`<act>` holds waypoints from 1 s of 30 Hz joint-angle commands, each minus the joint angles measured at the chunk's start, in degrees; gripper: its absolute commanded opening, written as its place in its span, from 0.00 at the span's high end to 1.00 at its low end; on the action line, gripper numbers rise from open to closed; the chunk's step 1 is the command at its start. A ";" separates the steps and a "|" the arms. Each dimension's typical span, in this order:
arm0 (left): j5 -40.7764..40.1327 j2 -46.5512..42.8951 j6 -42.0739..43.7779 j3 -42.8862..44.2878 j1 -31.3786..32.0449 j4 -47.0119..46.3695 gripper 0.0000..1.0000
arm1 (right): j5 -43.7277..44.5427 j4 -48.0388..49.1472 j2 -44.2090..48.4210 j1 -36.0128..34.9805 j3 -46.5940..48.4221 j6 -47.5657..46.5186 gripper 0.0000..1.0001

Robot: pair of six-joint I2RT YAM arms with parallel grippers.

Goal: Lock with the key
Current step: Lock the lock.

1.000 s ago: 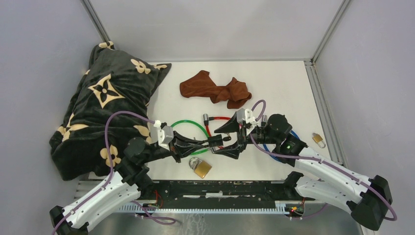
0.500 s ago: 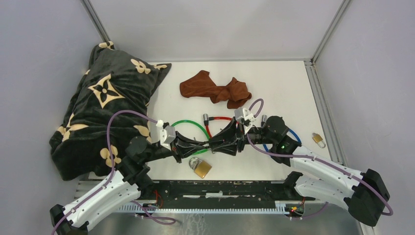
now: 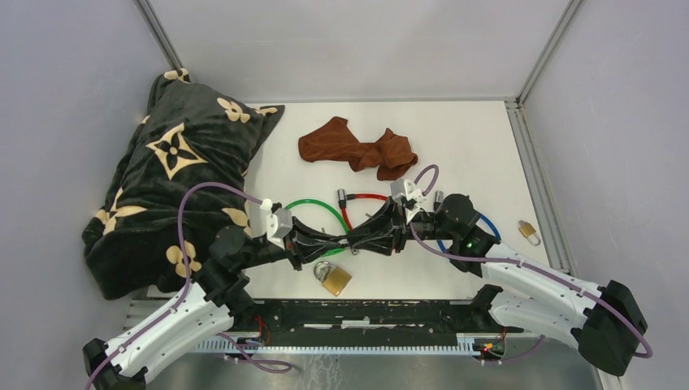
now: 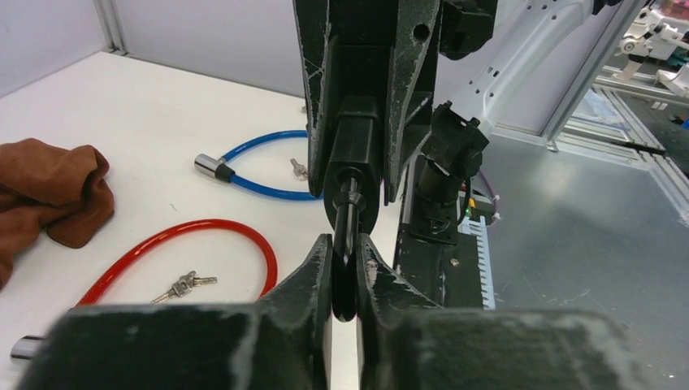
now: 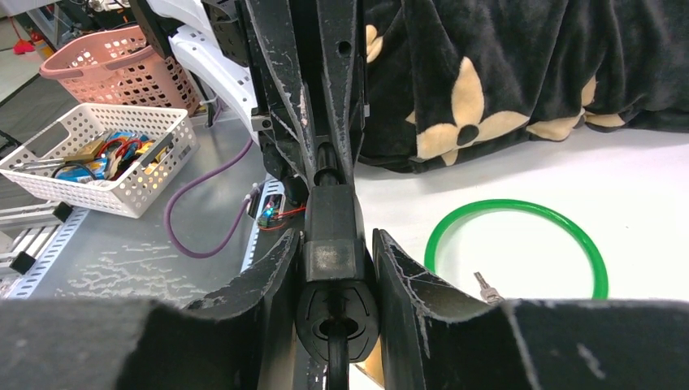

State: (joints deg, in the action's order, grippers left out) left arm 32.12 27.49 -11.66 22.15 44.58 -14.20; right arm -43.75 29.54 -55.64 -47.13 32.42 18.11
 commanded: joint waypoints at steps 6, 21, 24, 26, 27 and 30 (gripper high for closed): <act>-5.62 -0.04 -7.73 -3.33 -0.20 -6.56 0.67 | 4.50 15.03 1.28 -0.50 -3.39 7.47 1.00; -2.07 2.15 -3.01 -5.68 -0.25 -6.36 0.38 | 4.20 15.49 0.51 -1.26 -3.25 7.99 1.00; -1.57 2.92 -3.26 -5.03 -0.20 -9.26 0.49 | 4.28 15.24 0.82 -1.79 -3.50 7.98 1.00; 1.68 3.70 -2.99 -4.21 -0.14 -10.31 0.62 | 4.33 15.52 0.96 -1.86 -3.84 7.99 1.00; 3.32 3.93 -2.96 -3.84 -0.11 -10.33 0.69 | 4.45 15.71 0.90 -1.93 -3.99 7.95 1.00; 3.58 3.96 -3.38 -2.81 -0.02 -9.65 0.98 | 4.54 15.74 0.60 -2.13 -4.37 7.68 1.00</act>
State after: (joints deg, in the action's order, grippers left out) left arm 33.36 31.31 -16.38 16.86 44.60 -20.73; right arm -38.96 37.52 -55.99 -48.73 27.18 25.17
